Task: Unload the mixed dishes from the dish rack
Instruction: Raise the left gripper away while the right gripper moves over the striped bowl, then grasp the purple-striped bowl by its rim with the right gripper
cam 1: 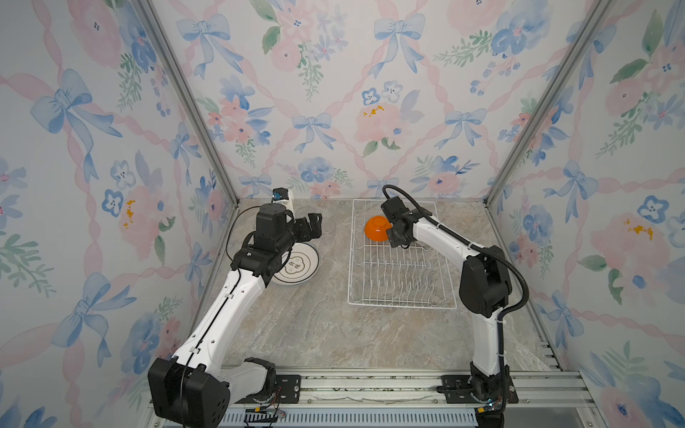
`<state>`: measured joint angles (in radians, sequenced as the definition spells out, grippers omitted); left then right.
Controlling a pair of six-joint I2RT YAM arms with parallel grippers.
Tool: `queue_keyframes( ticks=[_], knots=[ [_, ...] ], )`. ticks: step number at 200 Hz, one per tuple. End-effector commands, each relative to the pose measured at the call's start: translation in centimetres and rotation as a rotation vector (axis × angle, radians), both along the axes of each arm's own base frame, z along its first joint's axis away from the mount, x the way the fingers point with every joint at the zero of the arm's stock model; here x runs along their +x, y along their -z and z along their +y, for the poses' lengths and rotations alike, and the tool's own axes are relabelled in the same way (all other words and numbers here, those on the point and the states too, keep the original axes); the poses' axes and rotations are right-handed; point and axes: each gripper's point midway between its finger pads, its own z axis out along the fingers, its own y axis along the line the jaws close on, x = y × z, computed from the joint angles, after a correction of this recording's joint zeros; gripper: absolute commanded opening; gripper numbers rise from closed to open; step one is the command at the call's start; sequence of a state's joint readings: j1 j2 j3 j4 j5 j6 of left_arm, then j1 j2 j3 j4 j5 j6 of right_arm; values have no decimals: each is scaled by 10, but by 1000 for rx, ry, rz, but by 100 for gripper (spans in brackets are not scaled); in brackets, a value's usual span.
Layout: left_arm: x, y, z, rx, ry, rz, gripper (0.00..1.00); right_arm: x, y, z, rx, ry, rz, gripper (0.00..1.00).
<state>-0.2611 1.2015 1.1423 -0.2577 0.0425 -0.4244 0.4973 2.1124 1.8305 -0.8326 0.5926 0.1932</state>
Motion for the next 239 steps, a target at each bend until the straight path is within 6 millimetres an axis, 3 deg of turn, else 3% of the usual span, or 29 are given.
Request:
queue_keyframes(
  ticks=[1,63,131,239],
  knots=[
    [-2,1,-2,-17,10,-6,98,2,3,-14,-45,18,36,100],
    [-1,5,-3,-30,9,8,98,14,14,-36,-70,60,29,100],
    [1,3,-7,-43,21,9,98,30,35,-38,-64,55,51,100],
    [3,4,-10,-52,19,16,98,42,43,-52,-85,71,39,96]
  ],
)
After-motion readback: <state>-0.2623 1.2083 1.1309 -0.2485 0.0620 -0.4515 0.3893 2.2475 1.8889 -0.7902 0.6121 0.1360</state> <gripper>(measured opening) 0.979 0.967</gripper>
